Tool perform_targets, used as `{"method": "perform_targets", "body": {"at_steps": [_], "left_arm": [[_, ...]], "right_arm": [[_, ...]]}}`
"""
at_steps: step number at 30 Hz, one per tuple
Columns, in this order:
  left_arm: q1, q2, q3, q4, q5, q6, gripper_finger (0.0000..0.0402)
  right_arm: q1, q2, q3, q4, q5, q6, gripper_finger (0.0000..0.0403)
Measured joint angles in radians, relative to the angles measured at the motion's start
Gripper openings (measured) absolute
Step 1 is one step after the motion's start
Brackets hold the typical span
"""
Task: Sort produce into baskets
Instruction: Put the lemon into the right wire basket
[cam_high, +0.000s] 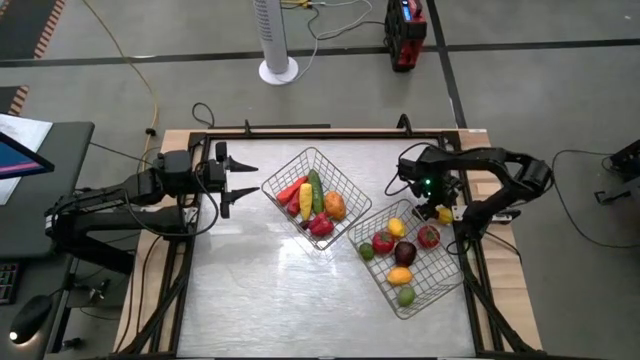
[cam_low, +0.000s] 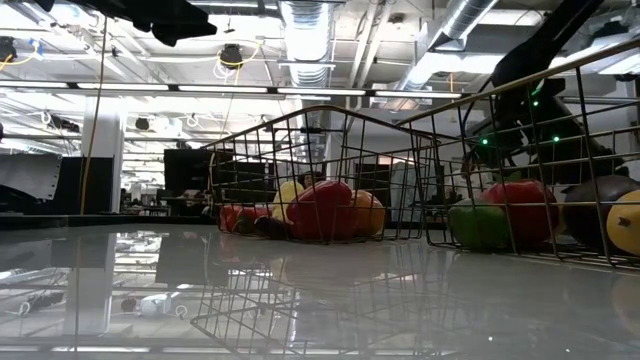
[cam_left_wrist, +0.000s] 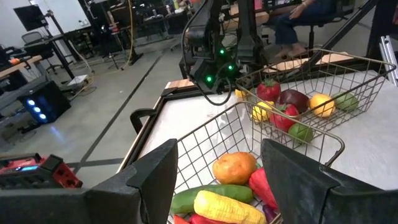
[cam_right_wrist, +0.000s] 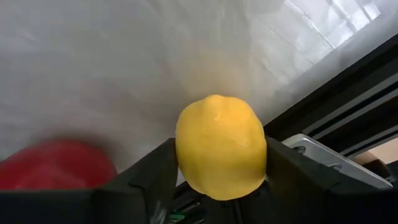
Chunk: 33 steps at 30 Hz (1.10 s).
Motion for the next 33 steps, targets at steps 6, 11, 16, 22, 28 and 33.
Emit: {"method": "perform_targets", "body": {"at_steps": [6, 11, 16, 22, 28, 33], "left_arm": [[0.000, 0.000, 0.000, 0.000, 0.000, 0.000, 0.0219], [0.000, 0.000, 0.000, 0.001, 0.000, 0.000, 0.0219], [0.000, 0.000, 0.000, 0.011, 0.001, -0.001, 0.0219], [0.000, 0.000, 0.000, 0.010, 0.002, -0.016, 0.0219], [0.000, 0.000, 0.000, 0.009, 0.002, -0.011, 0.0219], [0.000, 0.000, 0.000, 0.009, 0.002, -0.011, 0.0219]], "right_arm": [[0.000, -0.035, 0.020, -0.018, -0.015, 0.005, 0.0213], [0.000, -0.098, 0.088, -0.063, -0.008, 0.025, 0.0217], [0.000, -0.153, 0.167, -0.079, 0.025, 0.064, 0.0217], [0.003, -0.171, 0.253, -0.076, 0.119, 0.126, 0.0218], [0.101, -0.171, 0.347, -0.074, 0.003, 0.131, 0.0218], [0.233, -0.171, 0.434, -0.088, -0.087, 0.136, 0.0219]]}}
